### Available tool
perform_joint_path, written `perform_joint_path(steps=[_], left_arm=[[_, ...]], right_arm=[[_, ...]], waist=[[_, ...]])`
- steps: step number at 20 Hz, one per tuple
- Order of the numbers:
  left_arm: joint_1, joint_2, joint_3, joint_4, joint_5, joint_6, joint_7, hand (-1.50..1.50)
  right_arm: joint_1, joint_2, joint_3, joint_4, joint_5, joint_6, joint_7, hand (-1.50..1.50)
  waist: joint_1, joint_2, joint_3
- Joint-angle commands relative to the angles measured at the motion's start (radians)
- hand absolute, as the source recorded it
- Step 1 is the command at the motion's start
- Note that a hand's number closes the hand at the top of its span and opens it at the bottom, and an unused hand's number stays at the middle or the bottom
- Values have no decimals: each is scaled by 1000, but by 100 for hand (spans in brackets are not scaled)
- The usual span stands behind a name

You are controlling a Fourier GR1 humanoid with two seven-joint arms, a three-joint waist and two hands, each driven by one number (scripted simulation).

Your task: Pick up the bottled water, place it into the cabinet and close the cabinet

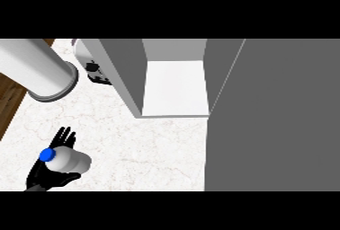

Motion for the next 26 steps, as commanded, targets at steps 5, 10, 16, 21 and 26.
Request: perform_joint_path(steps=[5,10,16,21,26], left_arm=[[-2,-76,-63,-30,-4,-165,-55,-150],[11,-62,-78,-47,-2,-184,-70,150],[-17,-80,-77,-42,33,-170,-48,150],[4,-140,-72,-66,31,-17,-126,150],[-7,-193,-45,-82,61,136,-151,150]], right_arm=[[-40,-2,-19,62,7,1,-14,-150],[-7,11,12,38,19,-13,-3,-150],[8,-5,-8,56,21,16,-55,-150],[31,-3,7,41,35,5,-62,-150],[58,-24,-1,-17,-9,10,-20,-150]], waist=[[5,5,-12],[-2,5,-13],[-2,4,-12],[-1,3,-12],[0,3,-11]])
